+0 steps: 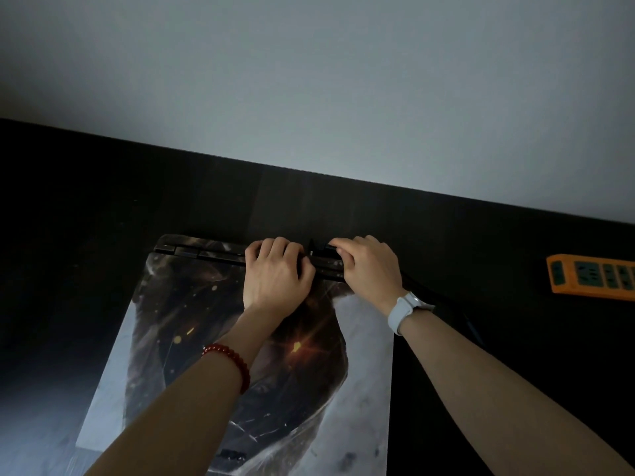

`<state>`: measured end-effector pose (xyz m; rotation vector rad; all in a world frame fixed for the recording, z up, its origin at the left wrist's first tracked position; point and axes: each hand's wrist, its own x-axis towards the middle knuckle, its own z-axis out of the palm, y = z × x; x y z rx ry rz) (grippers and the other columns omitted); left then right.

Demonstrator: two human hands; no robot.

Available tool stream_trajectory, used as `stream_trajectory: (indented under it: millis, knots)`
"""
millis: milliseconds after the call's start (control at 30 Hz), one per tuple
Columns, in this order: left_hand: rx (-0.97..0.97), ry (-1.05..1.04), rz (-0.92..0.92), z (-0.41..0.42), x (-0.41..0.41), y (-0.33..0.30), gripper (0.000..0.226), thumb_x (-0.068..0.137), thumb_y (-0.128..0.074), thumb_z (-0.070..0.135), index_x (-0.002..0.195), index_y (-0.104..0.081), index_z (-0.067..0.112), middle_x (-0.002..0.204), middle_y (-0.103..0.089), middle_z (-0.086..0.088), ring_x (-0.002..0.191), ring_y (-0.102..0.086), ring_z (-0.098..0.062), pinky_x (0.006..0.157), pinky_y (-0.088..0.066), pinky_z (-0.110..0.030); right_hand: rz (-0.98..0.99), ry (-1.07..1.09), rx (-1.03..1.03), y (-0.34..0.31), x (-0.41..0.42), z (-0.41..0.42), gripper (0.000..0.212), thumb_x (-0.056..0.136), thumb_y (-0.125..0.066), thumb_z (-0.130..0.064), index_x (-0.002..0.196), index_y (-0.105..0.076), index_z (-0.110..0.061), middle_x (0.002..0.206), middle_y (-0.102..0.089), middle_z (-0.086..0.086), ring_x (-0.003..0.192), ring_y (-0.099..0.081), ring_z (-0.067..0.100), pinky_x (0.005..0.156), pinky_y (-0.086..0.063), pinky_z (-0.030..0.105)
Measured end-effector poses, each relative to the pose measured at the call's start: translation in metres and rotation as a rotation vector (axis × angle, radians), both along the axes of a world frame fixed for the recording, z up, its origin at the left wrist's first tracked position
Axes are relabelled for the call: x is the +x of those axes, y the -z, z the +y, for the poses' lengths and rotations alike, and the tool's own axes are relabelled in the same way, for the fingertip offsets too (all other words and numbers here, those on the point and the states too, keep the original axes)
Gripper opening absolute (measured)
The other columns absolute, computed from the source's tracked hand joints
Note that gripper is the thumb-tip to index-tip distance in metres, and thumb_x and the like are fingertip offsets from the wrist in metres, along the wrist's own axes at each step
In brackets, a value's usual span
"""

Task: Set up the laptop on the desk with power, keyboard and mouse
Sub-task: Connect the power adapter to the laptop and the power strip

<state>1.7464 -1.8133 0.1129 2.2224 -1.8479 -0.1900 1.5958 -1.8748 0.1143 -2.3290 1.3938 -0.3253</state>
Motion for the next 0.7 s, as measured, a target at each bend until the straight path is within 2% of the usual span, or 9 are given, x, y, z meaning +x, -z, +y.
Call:
stream_trajectory:
  millis: [133, 333, 533, 700]
  knots:
    - [0.006, -0.002, 0.008, -0.0003, 0.001, -0.0002, 0.034, 0.084, -0.039, 0.033, 0.088, -0.065, 0.011, 0.087, -0.064, -0.005, 0.089, -0.057, -0.024, 0.091, -0.036, -0.041, -0.011, -0.018, 0.048, 0.0, 0.0016, -0.0022, 0.029, 0.093, -0.042, -0.016, 0.115, -0.061, -0.021, 0.083, -0.066, 0.006, 0.078, -0.054, 0.021, 0.064, -0.038, 0.031]
    - [0.019, 0.059, -0.023, -0.0001, 0.0039, 0.002, 0.049, 0.086, -0.027, 0.037, 0.123, -0.056, 0.023, 0.101, -0.061, -0.004, 0.098, -0.054, -0.022, 0.094, -0.035, -0.042, -0.01, -0.027, 0.035, 0.0002, 0.0005, -0.0015, 0.028, 0.093, -0.043, -0.015, 0.113, -0.063, -0.019, 0.087, -0.065, 0.007, 0.079, -0.053, 0.021, 0.067, -0.038, 0.031]
    - [0.054, 0.059, -0.035, -0.0021, 0.005, 0.0044, 0.05, 0.086, -0.022, 0.039, 0.125, -0.051, 0.026, 0.106, -0.058, -0.003, 0.102, -0.051, -0.021, 0.095, -0.032, -0.041, 0.021, -0.023, 0.038, -0.001, 0.0007, -0.0008, 0.029, 0.093, -0.042, -0.016, 0.114, -0.061, -0.021, 0.089, -0.062, 0.006, 0.083, -0.052, 0.022, 0.074, -0.037, 0.034]
    - [0.062, 0.052, -0.035, -0.0029, 0.0037, 0.0055, 0.045, 0.086, -0.029, 0.037, 0.123, -0.051, 0.024, 0.106, -0.058, -0.003, 0.103, -0.051, -0.021, 0.096, -0.031, -0.041, 0.056, -0.034, 0.063, -0.0008, 0.0005, -0.0016, 0.03, 0.094, -0.04, -0.018, 0.117, -0.058, -0.023, 0.095, -0.06, 0.006, 0.089, -0.051, 0.021, 0.078, -0.037, 0.034]
